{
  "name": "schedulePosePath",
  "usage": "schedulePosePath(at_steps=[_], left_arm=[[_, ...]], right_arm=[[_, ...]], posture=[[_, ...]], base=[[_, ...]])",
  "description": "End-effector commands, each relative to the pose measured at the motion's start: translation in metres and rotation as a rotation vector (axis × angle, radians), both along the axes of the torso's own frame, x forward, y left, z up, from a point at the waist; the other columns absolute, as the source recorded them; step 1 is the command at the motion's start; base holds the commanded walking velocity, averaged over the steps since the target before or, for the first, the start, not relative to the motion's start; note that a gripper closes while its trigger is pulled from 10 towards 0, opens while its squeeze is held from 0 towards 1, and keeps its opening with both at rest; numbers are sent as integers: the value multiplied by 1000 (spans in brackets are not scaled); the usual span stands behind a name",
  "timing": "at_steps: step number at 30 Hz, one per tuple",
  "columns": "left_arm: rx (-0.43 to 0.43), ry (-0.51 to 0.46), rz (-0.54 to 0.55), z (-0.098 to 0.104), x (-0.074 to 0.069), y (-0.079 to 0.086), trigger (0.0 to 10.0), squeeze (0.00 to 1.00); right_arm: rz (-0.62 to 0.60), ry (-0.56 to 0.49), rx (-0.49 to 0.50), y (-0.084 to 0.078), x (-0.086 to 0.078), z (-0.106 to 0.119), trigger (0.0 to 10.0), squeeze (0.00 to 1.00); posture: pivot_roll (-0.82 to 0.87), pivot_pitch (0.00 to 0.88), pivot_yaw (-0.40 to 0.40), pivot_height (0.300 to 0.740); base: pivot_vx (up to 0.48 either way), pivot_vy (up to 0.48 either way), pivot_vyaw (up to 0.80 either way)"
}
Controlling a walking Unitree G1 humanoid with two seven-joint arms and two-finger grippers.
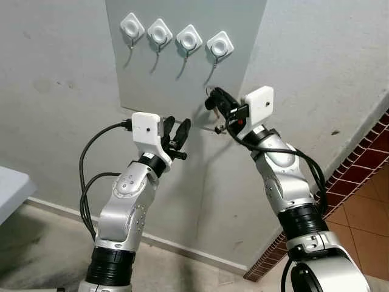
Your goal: Hang keys on a hook
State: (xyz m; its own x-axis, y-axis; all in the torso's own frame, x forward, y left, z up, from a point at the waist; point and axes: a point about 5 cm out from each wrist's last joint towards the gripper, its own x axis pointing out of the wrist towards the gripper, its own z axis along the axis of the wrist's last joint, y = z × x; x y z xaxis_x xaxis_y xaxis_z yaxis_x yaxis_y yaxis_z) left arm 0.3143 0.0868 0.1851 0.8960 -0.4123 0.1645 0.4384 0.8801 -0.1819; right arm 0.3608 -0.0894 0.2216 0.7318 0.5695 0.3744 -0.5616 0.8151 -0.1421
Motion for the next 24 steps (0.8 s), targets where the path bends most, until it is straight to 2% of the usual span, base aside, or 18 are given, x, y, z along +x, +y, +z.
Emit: schedulePosePath(at_steps=[1, 11, 24], left_arm=[[-13, -35, -39, 12, -2, -7, 10000, 0], [-14, -32, -48, 12, -4, -9, 10000, 0], [-19, -22, -46, 11, -5, -9, 10000, 0]], right_arm=[[16, -39, 47, 0, 3, 14, 10000, 0], [25, -57, 96, 1, 7, 27, 10000, 0], [19, -20, 177, -3, 16, 35, 10000, 0]], posture=[[93, 7, -77, 736], [93, 9, -76, 736], [97, 15, -78, 736]], base=[[0, 0, 0], [0, 0, 0], [0, 0, 0]])
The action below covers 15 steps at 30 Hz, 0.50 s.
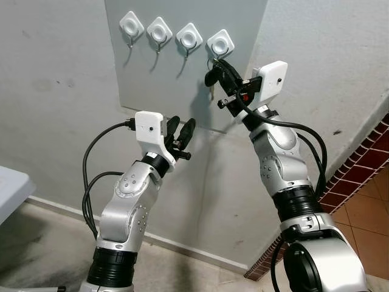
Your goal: Hang keys on a hook
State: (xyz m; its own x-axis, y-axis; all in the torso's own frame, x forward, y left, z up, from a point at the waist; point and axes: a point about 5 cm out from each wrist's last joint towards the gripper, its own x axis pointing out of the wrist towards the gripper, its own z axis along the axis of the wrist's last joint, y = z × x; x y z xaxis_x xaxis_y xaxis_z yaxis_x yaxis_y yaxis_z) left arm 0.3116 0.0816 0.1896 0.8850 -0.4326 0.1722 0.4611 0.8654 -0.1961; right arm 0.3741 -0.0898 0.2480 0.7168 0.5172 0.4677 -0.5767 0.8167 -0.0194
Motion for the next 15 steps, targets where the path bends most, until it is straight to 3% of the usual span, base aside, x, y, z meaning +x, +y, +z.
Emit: schedulePosePath(at_steps=[1, 15], left_arm=[[-3, -20, -21, 6, -2, -4, 10000, 0], [-7, -11, -18, 6, -3, -3, 10000, 0]], right_arm=[[-2, -9, 24, -3, 3, 9, 10000, 0], [31, 96, 186, -9, 8, 5, 10000, 0]], posture=[[97, 15, -78, 736], [98, 19, -77, 736]], base=[[0, 0, 0], [0, 0, 0]])
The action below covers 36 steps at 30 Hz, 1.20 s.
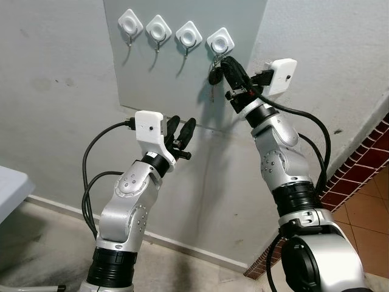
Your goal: Hang keys on a hook
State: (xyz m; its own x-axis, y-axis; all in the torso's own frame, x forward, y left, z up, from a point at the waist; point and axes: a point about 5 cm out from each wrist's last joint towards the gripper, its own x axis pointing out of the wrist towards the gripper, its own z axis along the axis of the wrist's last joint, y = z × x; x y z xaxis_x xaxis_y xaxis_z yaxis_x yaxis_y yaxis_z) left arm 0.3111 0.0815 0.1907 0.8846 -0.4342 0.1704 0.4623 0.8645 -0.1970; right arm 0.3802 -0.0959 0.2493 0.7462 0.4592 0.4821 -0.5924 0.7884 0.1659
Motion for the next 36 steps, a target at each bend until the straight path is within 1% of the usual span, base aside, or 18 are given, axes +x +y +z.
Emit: schedulePosePath(at_steps=[1, 6, 10, 13, 16, 17, 18, 19, 25, 29, 32, 35, 36], left_arm=[[-6, -13, -17, 5, -3, -3, 10000, 0], [-3, -13, -15, 5, -3, -3, 10000, 0], [-6, -11, -15, 5, -3, -3, 10000, 0], [-8, -11, -15, 5, -3, -3, 10000, 0], [-8, -11, -14, 5, -3, -3, 10000, 0], [-9, -11, -14, 5, -3, -3, 10000, 0], [-9, -11, -14, 5, -3, -3, 10000, 0], [-9, -10, -14, 4, -3, -3, 10000, 0], [-4, -6, -9, 4, -2, -3, 10000, 0], [14, 3, 25, -1, 0, -1, 10000, 0], [31, 10, 52, -5, 2, 0, 10000, 0], [64, 48, 86, -20, 3, 4, 10000, 0], [78, 74, 97, -31, 3, 6, 10000, 0]], right_arm=[[5, 9, 22, -2, 2, 3, 10000, 0], [24, 33, 25, -1, 1, -2, 10000, 0], [38, 80, 26, 1, -1, -14, 10000, 0], [30, 76, 9, 0, -4, -19, 10000, 0], [39, 89, 21, 0, -5, -23, 10000, 0], [47, 85, 25, -1, -7, -25, 10000, 282], [52, 82, 26, -1, -9, -27, 10000, 282], [40, 95, 24, -2, -10, -32, 10000, 1000], [34, 99, 27, -5, -18, -42, 10000, 1000], [1, 86, 17, -11, -25, -52, 10000, 1000], [-18, 97, -5, -13, -30, -60, 10000, 1000], [-31, 130, -19, -18, -38, -76, 10000, 1000], [-56, 155, -48, -22, -43, -87, 10000, 1000]], posture=[[98, 19, -77, 736], [100, 20, -76, 736], [102, 18, -78, 736], [107, 14, -80, 736], [107, 14, -80, 736], [110, 7, -80, 736], [110, 5, -79, 736], [109, 3, -78, 736], [108, 2, -76, 736], [103, 0, -69, 736], [103, 0, -69, 736], [102, 0, -64, 736], [101, 0, -63, 736]], base=[[0, 0, 0], [0, 0, 0], [0, 0, 0], [0, 0, 0], [0, 0, 0], [0, 0, 0], [0, 0, 0], [0, 0, 0], [0, 0, 0], [0, 0, 0], [0, 0, 0], [0, 0, 0], [0, 0, 0]])
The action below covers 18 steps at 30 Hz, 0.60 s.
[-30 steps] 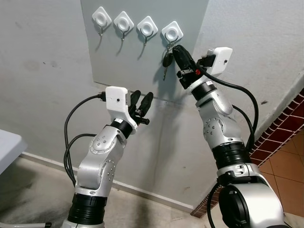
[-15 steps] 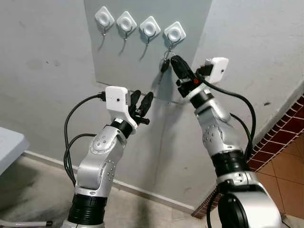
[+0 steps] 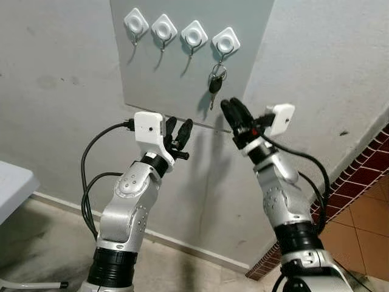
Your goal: Hang keys on a hook
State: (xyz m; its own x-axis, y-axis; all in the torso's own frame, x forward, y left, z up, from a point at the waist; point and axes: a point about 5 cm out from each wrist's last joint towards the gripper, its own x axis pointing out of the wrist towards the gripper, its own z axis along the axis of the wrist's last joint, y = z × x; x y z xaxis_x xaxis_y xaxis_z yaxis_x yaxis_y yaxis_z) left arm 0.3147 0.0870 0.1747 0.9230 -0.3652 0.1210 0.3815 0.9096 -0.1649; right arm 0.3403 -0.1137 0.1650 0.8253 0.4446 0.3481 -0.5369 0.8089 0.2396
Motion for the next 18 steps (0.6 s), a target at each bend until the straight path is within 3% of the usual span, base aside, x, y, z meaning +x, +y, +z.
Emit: schedulePosePath(at_steps=[1, 8, 11, 13, 14, 16, 18], left_arm=[[37, 43, 21, -18, -1, 2, 10000, 0], [89, 82, 66, -55, -6, 12, 10000, 0], [139, 107, 94, -76, -10, 18, 10000, 0], [178, 179, 109, -102, -14, 22, 10000, 0], [178, 179, 109, -102, -14, 22, 10000, 0], [215, 233, 112, -122, -20, 25, 10000, 0], [230, 250, 112, -130, -22, 26, 10000, 0]], right_arm=[[-32, 8, -40, -5, -5, -7, 10000, 1000], [-112, 126, -64, -21, -25, -48, 10000, 1000], [-149, 193, -118, -28, -36, -74, 10000, 1000], [-182, 282, -177, -35, -47, -102, 10000, 1000], [-182, 282, -177, -35, -47, -102, 10000, 1000], [-215, 372, -226, -43, -58, -127, 10000, 1000], [-224, 407, -244, -45, -63, -136, 10000, 1000]], posture=[[101, 0, -62, 736], [89, 0, -48, 736], [83, 0, -41, 736], [77, 0, -37, 736], [77, 0, -37, 736], [73, 0, -33, 736], [71, 0, -33, 736]], base=[[0, 0, 0], [0, 0, 0], [0, 0, 0], [0, 0, 0], [0, 0, 0], [0, 0, 0], [0, 0, 0]])
